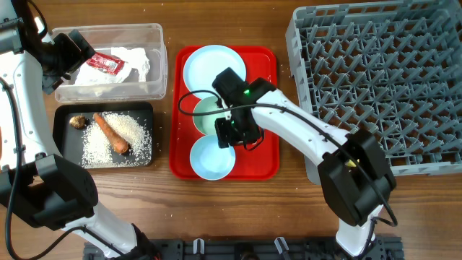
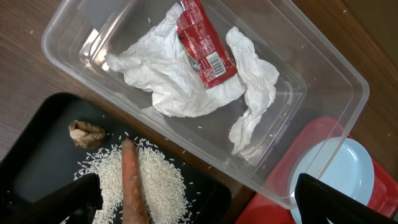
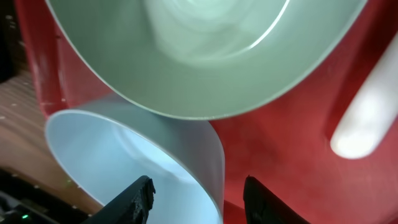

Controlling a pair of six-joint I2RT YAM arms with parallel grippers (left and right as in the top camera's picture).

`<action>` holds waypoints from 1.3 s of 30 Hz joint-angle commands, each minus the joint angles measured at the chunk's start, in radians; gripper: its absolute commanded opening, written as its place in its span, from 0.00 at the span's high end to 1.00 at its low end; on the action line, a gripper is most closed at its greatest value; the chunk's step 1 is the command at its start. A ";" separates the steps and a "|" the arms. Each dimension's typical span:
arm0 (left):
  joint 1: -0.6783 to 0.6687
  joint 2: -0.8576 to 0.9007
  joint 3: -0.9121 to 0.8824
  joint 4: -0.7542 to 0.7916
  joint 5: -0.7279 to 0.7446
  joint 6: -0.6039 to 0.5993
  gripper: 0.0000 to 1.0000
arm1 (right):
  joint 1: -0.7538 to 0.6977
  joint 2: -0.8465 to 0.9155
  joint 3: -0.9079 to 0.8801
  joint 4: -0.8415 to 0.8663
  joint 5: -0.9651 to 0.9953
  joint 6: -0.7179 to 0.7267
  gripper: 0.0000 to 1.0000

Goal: Sort waste into correct bins and load items into the dishwasher rack
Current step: 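Grasp the light-blue bowl with the right gripper and lift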

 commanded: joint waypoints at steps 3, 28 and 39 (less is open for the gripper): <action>0.005 -0.016 0.002 0.000 -0.006 -0.009 0.00 | 0.003 0.000 -0.030 -0.003 0.145 0.050 0.63; 0.005 -0.016 0.002 0.000 -0.006 -0.009 0.00 | 0.047 0.008 -0.065 0.091 -0.048 -0.003 0.32; 0.005 -0.016 0.002 0.000 -0.006 -0.009 0.00 | 0.048 0.083 -0.064 0.153 -0.105 0.031 0.84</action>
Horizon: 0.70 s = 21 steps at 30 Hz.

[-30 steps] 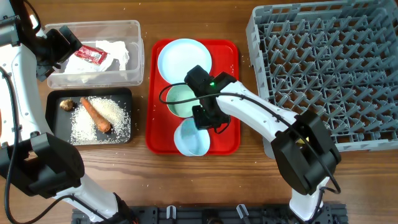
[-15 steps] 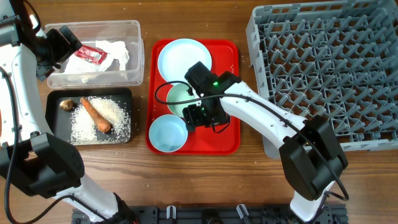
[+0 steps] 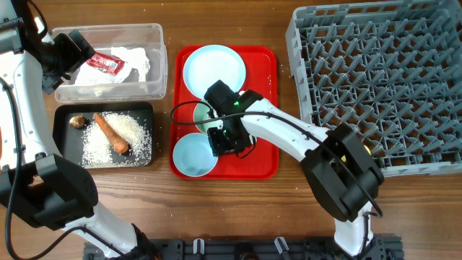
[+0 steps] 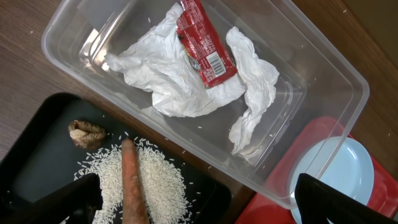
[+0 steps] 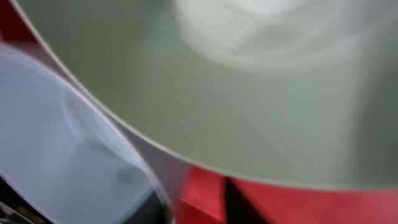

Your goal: Sort waste into correct bins and load items into the dishwasher rack

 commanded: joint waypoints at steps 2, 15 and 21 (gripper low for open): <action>0.004 -0.016 0.002 0.000 -0.006 -0.009 0.00 | 0.004 0.017 -0.002 0.005 -0.020 0.008 0.96; 0.004 -0.016 0.002 0.000 -0.006 -0.009 0.00 | -0.021 -0.507 0.034 -0.179 0.384 -0.140 0.96; 0.004 -0.016 0.002 0.000 -0.006 -0.009 0.00 | -0.279 -0.540 0.034 -0.039 1.316 -0.023 0.96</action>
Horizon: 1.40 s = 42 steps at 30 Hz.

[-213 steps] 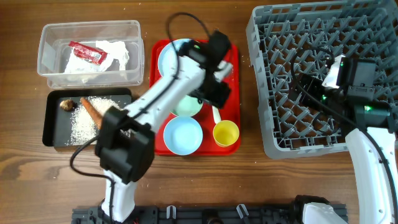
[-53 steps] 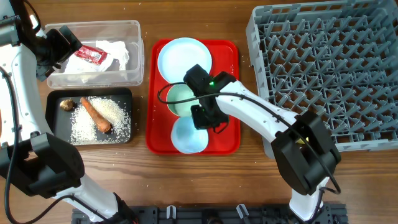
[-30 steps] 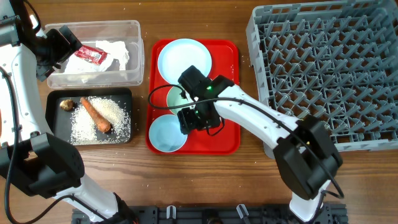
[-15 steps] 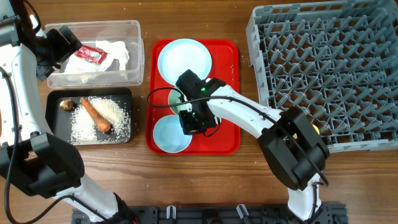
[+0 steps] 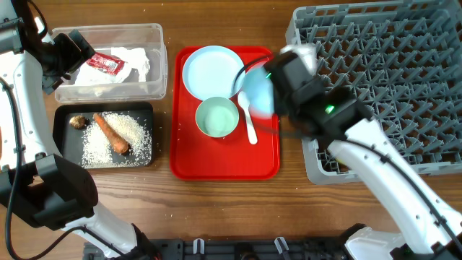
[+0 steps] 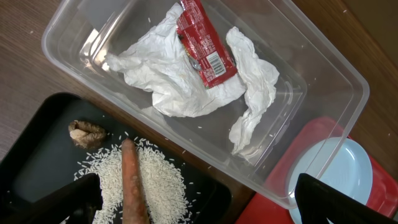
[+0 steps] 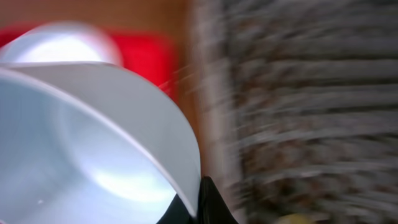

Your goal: Sort waste into correct bins and load items into the dishwasher rack

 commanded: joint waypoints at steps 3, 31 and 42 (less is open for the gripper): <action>0.004 -0.016 0.002 0.000 -0.006 -0.009 0.00 | -0.227 0.079 0.006 0.325 0.414 -0.095 0.96; 0.004 -0.016 0.002 0.000 -0.006 -0.009 0.00 | -0.271 0.666 0.006 1.112 0.611 -0.948 0.77; 0.004 -0.016 0.002 0.000 -0.006 -0.009 0.00 | -0.150 0.646 0.006 1.188 0.684 -0.941 0.00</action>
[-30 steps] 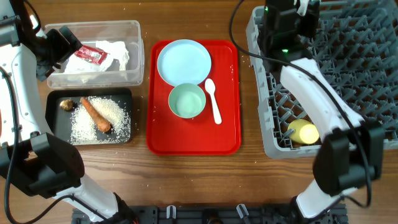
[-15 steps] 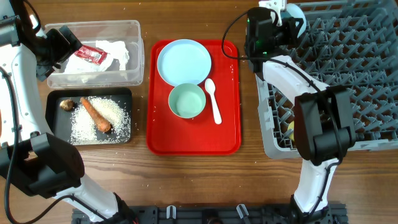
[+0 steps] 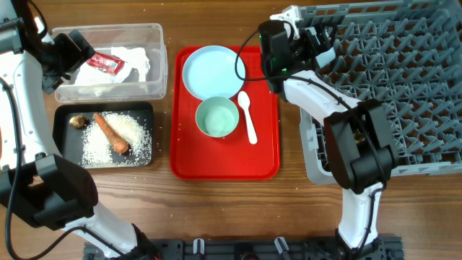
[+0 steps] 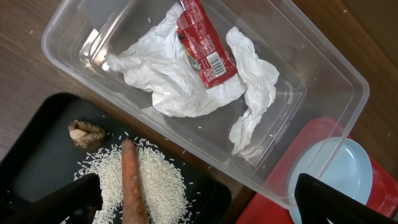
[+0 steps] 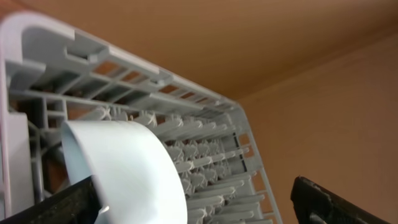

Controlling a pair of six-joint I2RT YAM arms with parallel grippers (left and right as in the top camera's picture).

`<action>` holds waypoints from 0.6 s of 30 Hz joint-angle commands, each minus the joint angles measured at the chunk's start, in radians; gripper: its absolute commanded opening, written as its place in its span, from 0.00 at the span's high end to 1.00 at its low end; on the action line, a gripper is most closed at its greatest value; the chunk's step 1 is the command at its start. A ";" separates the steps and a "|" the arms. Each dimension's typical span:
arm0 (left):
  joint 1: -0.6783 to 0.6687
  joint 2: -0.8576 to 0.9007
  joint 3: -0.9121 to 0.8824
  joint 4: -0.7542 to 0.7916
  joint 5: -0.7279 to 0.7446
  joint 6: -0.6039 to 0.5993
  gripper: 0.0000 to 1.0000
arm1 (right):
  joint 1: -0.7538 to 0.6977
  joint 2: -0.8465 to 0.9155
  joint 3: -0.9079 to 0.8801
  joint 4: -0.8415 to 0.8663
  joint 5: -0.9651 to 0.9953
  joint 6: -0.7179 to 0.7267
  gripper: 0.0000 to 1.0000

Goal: Sort waste into correct bins and load items into the dishwasher rack
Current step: 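Move the right gripper back to the green bowl on the red tray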

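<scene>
A light blue bowl [image 5: 124, 168] stands on its edge among the prongs of the grey dishwasher rack [image 3: 390, 87], at its far left corner. My right gripper [image 3: 310, 40] hangs there, open; in the right wrist view the gripper [image 5: 196, 202] has its jaws wide, with the bowl close to the left finger. On the red tray [image 3: 263, 162] lie a light blue plate [image 3: 211, 68], a green bowl [image 3: 216, 117] and a white spoon [image 3: 247, 115]. My left gripper [image 3: 68, 50] hovers open and empty over the waste bins.
A clear bin [image 3: 72, 90] holds white tissue [image 4: 168, 81] and a red wrapper [image 4: 202, 46]. In front of it a black tray [image 3: 68, 152] holds rice [image 3: 130, 130], a carrot [image 3: 112, 133] and a brown scrap [image 3: 76, 121]. Wooden table all around.
My right gripper was shut on the blue bowl by the tray's right edge. Now it is open at the rack's far left corner, and the bowl stands in the rack.
My right gripper was open beside the blue bowl at the tray's front. Then its jaws were on the bowl's rim, then it held the bowl lifted near the rack. Now the bowl is in the rack, let go. The left arm stayed still.
</scene>
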 commanded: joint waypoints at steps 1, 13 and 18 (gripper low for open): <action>0.004 -0.016 0.002 0.000 -0.006 -0.009 0.00 | 0.024 -0.016 0.005 0.093 0.089 0.012 0.00; 0.004 -0.016 0.002 0.000 -0.006 -0.009 0.00 | 0.264 -0.166 0.005 -0.361 -0.468 0.527 0.00; 0.004 -0.016 0.002 0.000 -0.006 -0.009 0.00 | 0.229 -0.417 0.005 -0.712 -0.959 0.998 0.00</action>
